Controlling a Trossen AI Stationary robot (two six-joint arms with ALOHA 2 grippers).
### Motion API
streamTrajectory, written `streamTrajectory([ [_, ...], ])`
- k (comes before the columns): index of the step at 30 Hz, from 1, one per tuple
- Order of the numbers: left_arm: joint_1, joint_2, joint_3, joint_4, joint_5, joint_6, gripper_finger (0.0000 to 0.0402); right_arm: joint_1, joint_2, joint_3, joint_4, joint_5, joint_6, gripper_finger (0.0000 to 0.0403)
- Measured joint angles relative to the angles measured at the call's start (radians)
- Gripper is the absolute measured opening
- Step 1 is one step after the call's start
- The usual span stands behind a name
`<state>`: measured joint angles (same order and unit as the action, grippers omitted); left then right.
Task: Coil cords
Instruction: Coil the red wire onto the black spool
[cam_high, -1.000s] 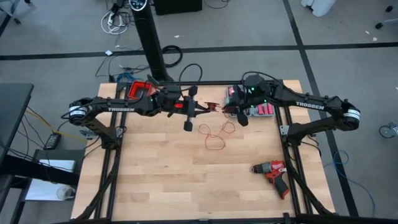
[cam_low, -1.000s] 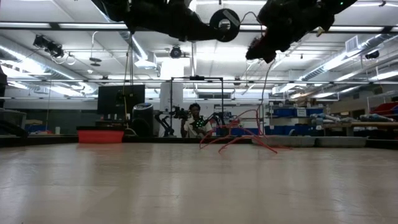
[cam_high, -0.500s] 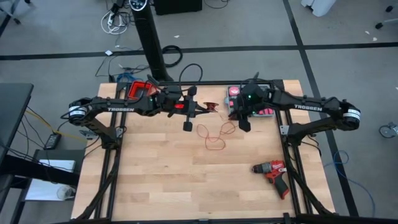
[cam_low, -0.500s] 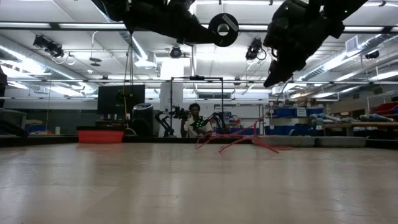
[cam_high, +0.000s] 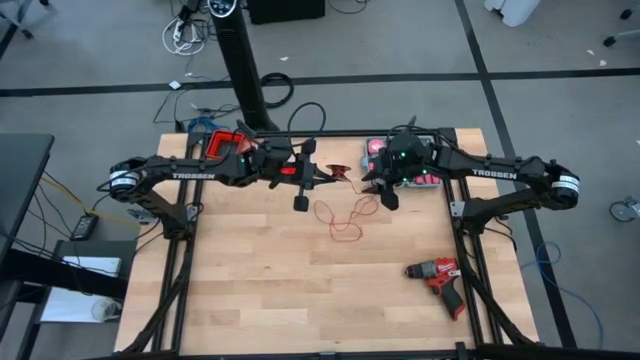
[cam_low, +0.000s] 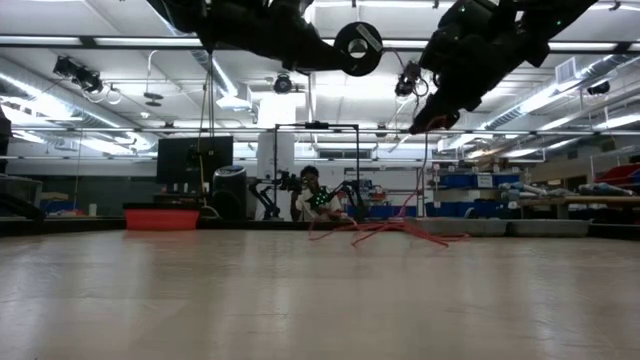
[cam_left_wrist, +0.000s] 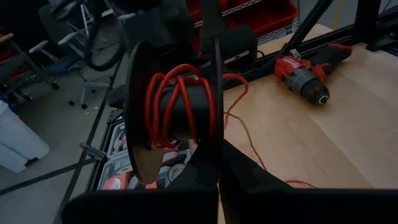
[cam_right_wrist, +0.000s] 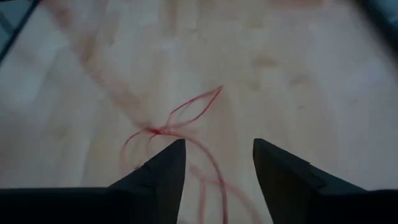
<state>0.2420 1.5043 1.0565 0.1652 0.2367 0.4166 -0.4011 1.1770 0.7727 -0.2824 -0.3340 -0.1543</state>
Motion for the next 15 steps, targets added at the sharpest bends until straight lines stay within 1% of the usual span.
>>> streamTrajectory([
  [3, 0.000, -0.004, 0.000, 0.003, -0.002, -0.006, 0.0000, -0.001, 0.000, 0.000, -0.057, -0.069, -0.027, 0.0196],
  [7, 0.000, -0.010, 0.000, -0.016, -0.028, -0.010, 0.0000, -0.001, -0.001, 0.009, -0.067, -0.109, -0.044, 0.0197],
  [9, 0.000, -0.011, 0.000, -0.019, -0.031, -0.010, 0.0000, 0.004, -0.002, 0.009, -0.030, -0.155, -0.050, 0.0193],
  [10, 0.000, -0.011, 0.000, -0.020, -0.031, -0.009, 0.0000, 0.008, -0.001, 0.009, -0.008, -0.160, -0.053, 0.0191],
  [13, 0.000, -0.011, 0.000, -0.019, -0.031, -0.002, 0.0000, 0.022, 0.004, 0.009, 0.100, -0.112, -0.033, 0.0182],
  [15, 0.000, -0.011, 0.000, -0.017, -0.031, 0.004, 0.0000, 0.035, 0.022, -0.004, 0.210, -0.097, -0.017, 0.0177],
])
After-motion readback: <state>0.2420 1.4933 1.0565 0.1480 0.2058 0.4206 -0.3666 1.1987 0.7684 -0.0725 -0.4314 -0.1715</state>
